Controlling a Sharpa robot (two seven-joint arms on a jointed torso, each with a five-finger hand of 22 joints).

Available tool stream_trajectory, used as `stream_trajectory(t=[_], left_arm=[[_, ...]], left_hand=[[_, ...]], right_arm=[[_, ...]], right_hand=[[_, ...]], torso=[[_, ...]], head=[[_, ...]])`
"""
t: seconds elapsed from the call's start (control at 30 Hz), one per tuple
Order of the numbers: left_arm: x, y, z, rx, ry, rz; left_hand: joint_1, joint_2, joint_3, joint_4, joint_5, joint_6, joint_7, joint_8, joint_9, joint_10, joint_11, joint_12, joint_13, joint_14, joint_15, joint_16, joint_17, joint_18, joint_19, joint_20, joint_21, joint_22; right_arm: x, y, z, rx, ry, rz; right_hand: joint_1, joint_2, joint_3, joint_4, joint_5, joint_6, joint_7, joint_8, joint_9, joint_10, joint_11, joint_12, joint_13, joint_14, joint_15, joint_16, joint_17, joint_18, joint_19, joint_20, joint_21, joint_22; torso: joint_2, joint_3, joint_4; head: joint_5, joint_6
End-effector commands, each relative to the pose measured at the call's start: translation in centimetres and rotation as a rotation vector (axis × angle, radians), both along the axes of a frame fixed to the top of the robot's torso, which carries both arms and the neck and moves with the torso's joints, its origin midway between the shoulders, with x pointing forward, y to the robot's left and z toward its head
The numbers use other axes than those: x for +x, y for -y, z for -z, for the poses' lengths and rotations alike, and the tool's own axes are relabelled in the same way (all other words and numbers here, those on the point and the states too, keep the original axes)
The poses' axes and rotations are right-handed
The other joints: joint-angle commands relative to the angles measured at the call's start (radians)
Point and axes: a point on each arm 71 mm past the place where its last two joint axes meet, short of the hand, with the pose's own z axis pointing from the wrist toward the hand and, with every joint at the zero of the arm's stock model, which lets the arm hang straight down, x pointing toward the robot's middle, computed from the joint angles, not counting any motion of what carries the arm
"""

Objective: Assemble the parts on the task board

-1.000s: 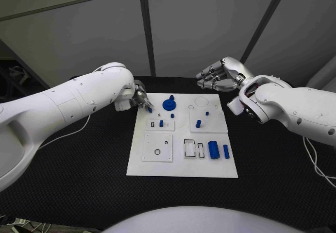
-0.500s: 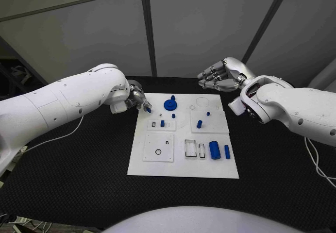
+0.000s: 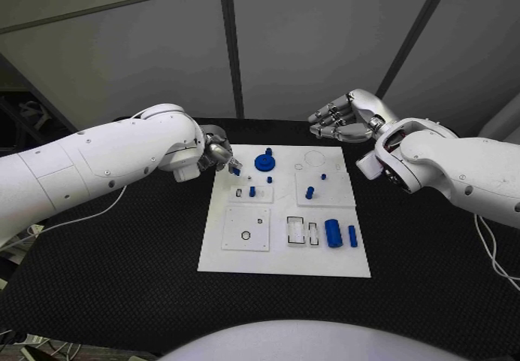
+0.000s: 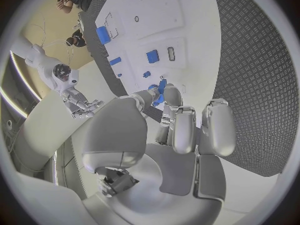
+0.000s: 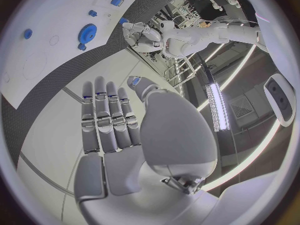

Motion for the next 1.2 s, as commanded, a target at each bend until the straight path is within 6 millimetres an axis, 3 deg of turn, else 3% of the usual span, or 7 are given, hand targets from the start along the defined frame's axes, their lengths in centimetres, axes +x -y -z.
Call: stream_trajectory(t=[0.03,0.43,1.2], left_arm=[[-0.2,0.1,-0.2,0.032,0.094,0.006],[-2.2,0.8,1.4,0.078,0.073,0.069],[-3.0,1.4,2.6,0.102,0.027,0.11]], left_hand=[[-0.001,-0.008,0.122,-0.117,0.007,0.005,-0.005,0.007,0.0,0.038,-0.027,0.004,0.001,0.058,-0.005,0.005,0.091,0.003,0.018,-0.007,0.005,0.04],[-0.004,-0.018,0.132,-0.122,0.023,0.009,-0.007,0.012,0.004,0.047,-0.03,0.009,0.008,0.058,-0.008,0.005,0.091,0.002,0.021,-0.009,0.012,0.047],[-0.005,-0.022,0.135,-0.124,0.029,0.011,-0.008,0.014,0.006,0.051,-0.031,0.01,0.01,0.058,-0.009,0.006,0.091,0.001,0.022,-0.01,0.012,0.048]], right_arm=[[0.0,0.0,-0.2,0.0,0.005,-0.008],[0.0,0.0,-0.2,-0.004,0.01,-0.007],[0.0,0.0,-0.1,-0.009,0.012,-0.011]], right_hand=[[-0.002,0.005,-0.001,-0.002,0.007,-0.003,-0.004,-0.002,0.001,-0.004,-0.003,-0.003,0.0,-0.004,0.002,-0.001,-0.001,0.004,0.003,0.002,-0.007,-0.001],[-0.003,0.005,-0.001,-0.002,0.007,-0.004,-0.004,-0.002,0.001,-0.004,-0.003,-0.003,0.0,-0.004,0.002,-0.001,-0.002,0.004,0.003,0.002,-0.007,-0.001],[-0.003,0.005,-0.001,-0.002,0.007,-0.004,-0.004,-0.002,0.001,-0.004,-0.003,-0.003,0.0,-0.004,0.002,-0.001,-0.002,0.004,0.003,0.002,-0.007,-0.001]], torso=[[0.0,-0.0003,0.0014],[0.0,-0.0001,-0.0013],[0.001,-0.0003,-0.0014]], head=[[0.0,-0.002],[0.005,-0.005],[0.006,-0.005]])
